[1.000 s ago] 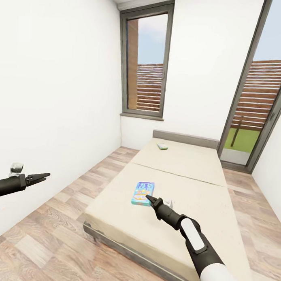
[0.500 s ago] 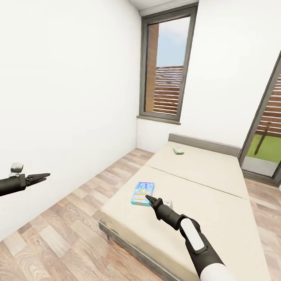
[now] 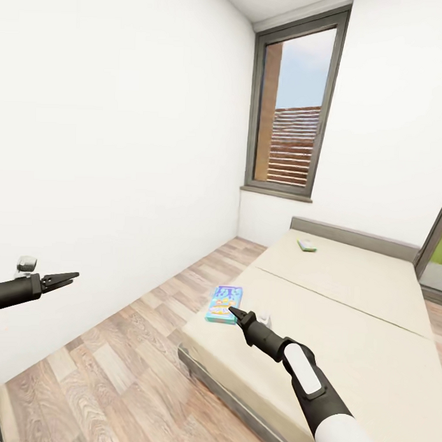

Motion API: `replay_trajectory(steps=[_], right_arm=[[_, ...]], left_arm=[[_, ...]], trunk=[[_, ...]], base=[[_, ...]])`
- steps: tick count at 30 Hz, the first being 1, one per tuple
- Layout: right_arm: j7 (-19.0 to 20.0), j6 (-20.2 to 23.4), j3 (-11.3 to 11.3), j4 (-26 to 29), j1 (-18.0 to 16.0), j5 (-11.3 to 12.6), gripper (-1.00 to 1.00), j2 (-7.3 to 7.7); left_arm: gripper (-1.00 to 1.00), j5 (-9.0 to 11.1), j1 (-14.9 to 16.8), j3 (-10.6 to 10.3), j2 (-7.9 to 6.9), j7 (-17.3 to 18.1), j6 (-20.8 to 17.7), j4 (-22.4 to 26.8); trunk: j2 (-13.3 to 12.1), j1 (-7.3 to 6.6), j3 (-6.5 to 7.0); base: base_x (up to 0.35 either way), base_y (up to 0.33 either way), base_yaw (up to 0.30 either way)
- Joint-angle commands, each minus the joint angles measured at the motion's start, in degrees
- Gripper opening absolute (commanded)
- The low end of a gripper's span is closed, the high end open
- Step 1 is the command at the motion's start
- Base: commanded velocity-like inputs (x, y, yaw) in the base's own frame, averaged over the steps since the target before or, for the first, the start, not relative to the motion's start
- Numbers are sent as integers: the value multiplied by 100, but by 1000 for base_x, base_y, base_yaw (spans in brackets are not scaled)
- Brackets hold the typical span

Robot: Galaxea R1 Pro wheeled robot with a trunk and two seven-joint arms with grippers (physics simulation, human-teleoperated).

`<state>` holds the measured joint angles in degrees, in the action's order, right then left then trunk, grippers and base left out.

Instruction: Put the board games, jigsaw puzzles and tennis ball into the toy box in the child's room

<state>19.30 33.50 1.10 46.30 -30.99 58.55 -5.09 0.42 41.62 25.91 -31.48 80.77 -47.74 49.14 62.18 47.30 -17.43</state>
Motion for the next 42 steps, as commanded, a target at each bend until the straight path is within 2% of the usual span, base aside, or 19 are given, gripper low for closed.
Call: replay_trajectory(steps=[1, 10, 21, 24, 29, 39, 42], right_arm=[[1, 25, -4, 2, -4, 29, -100, -1], [1, 25, -4, 5, -4, 31, -100, -1], [4, 18, -4, 10, -4, 34, -100, -8], [4, -100, 1, 15, -4, 34, -100, -7], [14, -341, 12, 11, -4, 42, -100, -9], [6, -378, 21, 2, -4, 47, -100, -9], [3, -379, 90, 2, -4, 41, -100, -9]], left_arm=[[100, 3, 4, 2, -1, 18, -60, -1], [100, 3, 4, 0, 2, 18, -60, -1], [100, 2, 4, -1, 2, 18, -60, -1], [100, 6, 4, -4, 2, 18, -60, -1], [100, 5, 4, -2, 2, 18, -60, -1], [100, 8, 4, -6, 2, 18, -60, -1], [100, 10, 4, -9, 2, 18, -60, -1]], trunk=[[-37, -22, 15], [-398, -220, 204], [-839, -462, 404], [-959, -527, 466], [-1160, -637, 578], [-1561, -857, 806], [-1681, -923, 875]], base=[[0, 0, 272], [0, 0, 246], [0, 0, 27], [0, 0, 130], [0, 0, 218], [0, 0, 241], [0, 0, 243]])
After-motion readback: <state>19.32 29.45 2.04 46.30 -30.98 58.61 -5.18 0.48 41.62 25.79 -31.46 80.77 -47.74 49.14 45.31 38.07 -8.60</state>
